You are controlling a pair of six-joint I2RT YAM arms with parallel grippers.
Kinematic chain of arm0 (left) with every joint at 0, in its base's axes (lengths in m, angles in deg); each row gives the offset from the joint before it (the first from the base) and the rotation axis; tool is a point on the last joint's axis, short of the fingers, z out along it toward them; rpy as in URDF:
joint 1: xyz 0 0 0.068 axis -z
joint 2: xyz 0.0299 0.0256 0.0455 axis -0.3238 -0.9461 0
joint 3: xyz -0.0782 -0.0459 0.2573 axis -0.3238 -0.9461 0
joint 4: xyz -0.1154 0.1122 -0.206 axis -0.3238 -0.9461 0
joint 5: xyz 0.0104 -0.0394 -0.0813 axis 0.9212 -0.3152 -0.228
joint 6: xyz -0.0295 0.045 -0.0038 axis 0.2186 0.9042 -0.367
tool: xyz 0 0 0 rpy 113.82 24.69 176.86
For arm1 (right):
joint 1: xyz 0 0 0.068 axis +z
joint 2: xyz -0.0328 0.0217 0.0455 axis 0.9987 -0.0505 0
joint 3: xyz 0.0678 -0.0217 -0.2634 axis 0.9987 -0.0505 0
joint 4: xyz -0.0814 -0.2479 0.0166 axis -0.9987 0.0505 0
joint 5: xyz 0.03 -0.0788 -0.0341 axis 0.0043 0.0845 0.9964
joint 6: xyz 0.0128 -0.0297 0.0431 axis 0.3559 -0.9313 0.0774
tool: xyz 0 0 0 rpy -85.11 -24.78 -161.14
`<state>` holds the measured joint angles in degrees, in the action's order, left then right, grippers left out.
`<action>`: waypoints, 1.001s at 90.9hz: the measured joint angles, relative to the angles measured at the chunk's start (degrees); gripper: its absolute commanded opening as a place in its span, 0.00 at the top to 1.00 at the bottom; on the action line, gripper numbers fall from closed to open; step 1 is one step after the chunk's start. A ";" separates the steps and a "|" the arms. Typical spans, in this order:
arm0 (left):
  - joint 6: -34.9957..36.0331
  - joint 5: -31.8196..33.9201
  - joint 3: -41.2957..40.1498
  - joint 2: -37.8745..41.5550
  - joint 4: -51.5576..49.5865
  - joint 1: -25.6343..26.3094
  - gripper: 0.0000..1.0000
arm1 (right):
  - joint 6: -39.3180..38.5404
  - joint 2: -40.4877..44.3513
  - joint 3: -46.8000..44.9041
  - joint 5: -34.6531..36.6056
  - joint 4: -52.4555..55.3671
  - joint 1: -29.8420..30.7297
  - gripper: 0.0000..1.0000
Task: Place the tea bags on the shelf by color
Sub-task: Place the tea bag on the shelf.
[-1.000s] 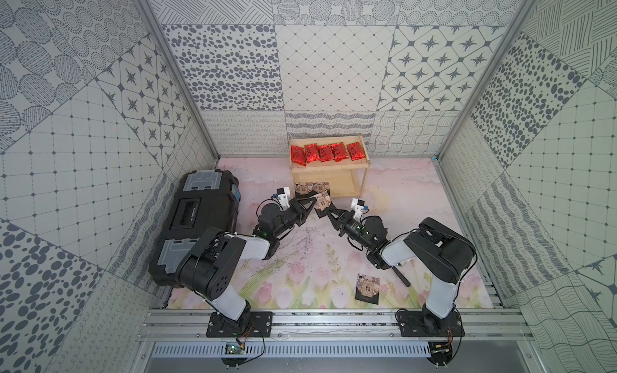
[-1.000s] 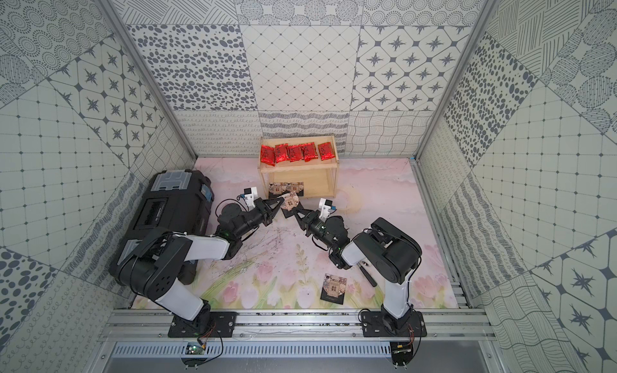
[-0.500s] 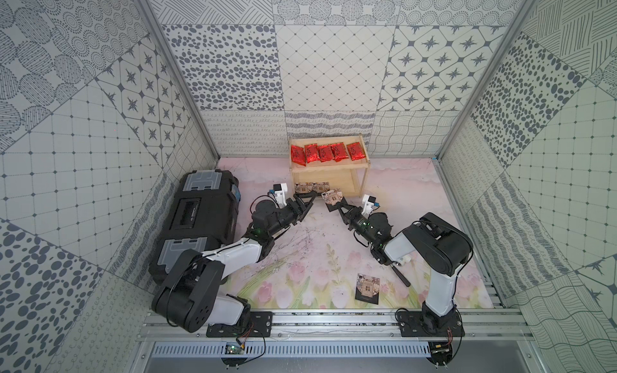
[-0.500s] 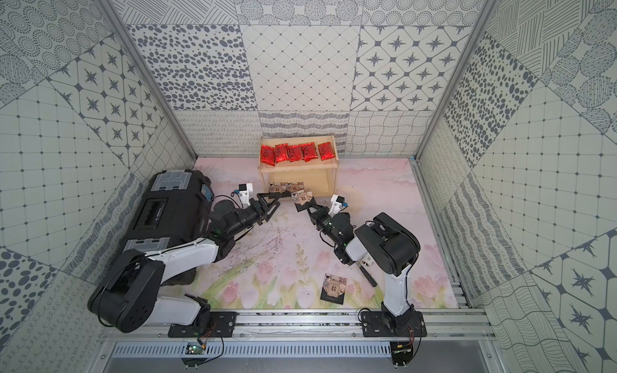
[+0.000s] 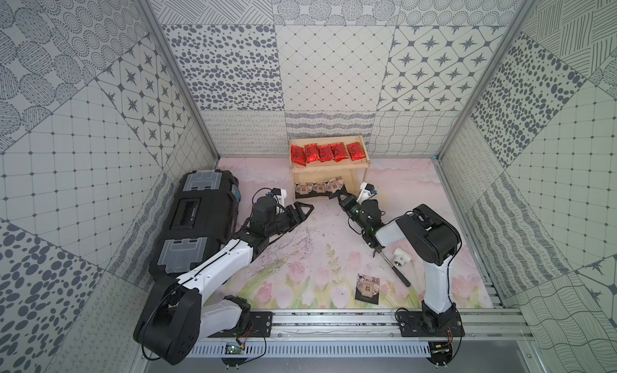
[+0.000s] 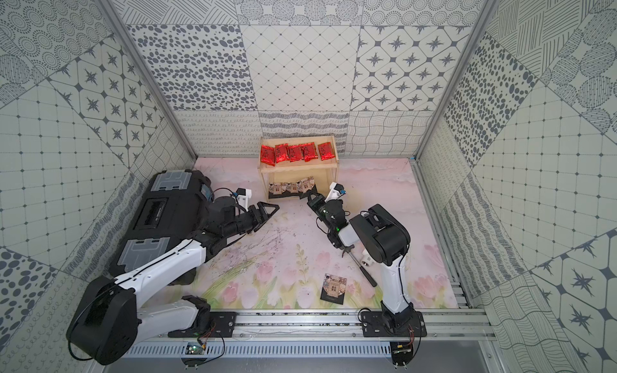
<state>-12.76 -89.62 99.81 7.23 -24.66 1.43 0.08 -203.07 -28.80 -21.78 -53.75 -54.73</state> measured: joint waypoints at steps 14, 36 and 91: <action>2.23 0.02 0.79 0.17 -4.63 0.00 0.23 | -1.20 -1.49 3.45 2.21 3.93 -0.22 1.00; 4.13 -0.17 1.03 0.17 -8.22 -0.07 0.21 | -0.61 -4.17 7.19 5.20 7.72 -0.28 1.00; 5.40 -0.83 0.98 -0.28 -10.12 -0.11 0.21 | 0.59 -7.89 10.86 7.58 10.91 -0.96 0.97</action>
<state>-7.36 -90.45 100.79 6.95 -34.78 1.32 0.67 -210.96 -17.93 -14.19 -42.85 -55.69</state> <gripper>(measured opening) 0.788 0.048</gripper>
